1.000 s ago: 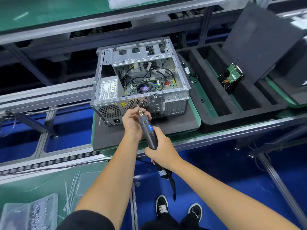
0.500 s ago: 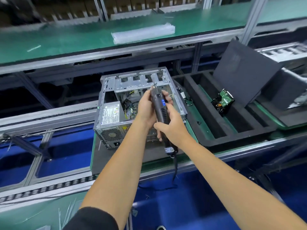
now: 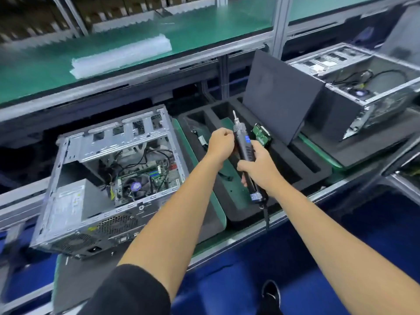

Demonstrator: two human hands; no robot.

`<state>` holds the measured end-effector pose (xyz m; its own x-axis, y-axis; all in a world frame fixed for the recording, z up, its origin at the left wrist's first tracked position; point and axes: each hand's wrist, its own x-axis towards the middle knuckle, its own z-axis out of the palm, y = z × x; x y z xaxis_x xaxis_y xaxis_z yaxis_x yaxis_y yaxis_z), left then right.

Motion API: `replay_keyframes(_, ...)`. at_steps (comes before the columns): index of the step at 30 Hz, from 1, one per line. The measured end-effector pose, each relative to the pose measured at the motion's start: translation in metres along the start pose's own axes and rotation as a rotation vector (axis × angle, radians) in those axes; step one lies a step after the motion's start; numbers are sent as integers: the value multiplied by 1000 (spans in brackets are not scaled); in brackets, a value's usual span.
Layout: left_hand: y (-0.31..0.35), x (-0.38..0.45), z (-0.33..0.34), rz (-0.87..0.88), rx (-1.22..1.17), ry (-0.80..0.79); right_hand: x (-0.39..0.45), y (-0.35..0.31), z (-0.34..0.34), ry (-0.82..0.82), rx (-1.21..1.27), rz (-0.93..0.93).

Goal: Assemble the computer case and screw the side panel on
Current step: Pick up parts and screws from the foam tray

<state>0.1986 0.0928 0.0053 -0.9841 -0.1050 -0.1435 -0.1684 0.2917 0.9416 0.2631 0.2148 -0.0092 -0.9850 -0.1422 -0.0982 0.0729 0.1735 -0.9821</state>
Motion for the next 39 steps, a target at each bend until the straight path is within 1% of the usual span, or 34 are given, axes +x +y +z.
replay_keyframes(4, -32, 39, 35, -89, 194, -34, 36, 40, -38, -66, -15, 94)
replay_keyframes(6, -53, 52, 44, -105, 405, -77, 53, 59, -50, -95, -41, 147)
replay_keyframes(8, -74, 58, 51, -128, 670, -185, 66, 75, -57, -127, -86, 207)
replay_keyframes(11, -101, 59, 64, -159, 1020, -358, 78, 88, -62, -199, -78, 252)
replay_keyframes(13, -115, 58, 70, -165, 1200, -420, 82, 93, -63, -241, -55, 250)
replay_keyframes(15, -125, 56, 77, -143, 1323, -447, 85, 99, -64, -252, -70, 243)
replay_keyframes(17, -129, 56, 84, -134, 1383, -485, 87, 106, -64, -243, -116, 246)
replay_keyframes(19, -129, 57, 88, -176, 1386, -578, 89, 111, -64, -286, -121, 276)
replay_keyframes(21, -129, 56, 89, -223, 1371, -746, 90, 113, -63, -335, -92, 290)
replay_keyframes(23, -128, 50, 92, -197, 1403, -928, 91, 116, -62, -355, -81, 286)
replay_keyframes(25, -129, 40, 95, -156, 1467, -1040, 90, 115, -59, -367, -86, 287)
replay_keyframes(27, -129, 35, 99, -133, 1454, -1069, 88, 114, -55, -388, -92, 288)
replay_keyframes(30, -128, 35, 100, -87, 1416, -1062, 89, 114, -54, -398, -96, 285)
replay_keyframes(34, -133, 29, 102, -88, 1499, -1029, 90, 115, -56, -392, -36, 306)
replay_keyframes(39, -137, 23, 105, -5, 1524, -999, 90, 116, -55, -395, -34, 304)
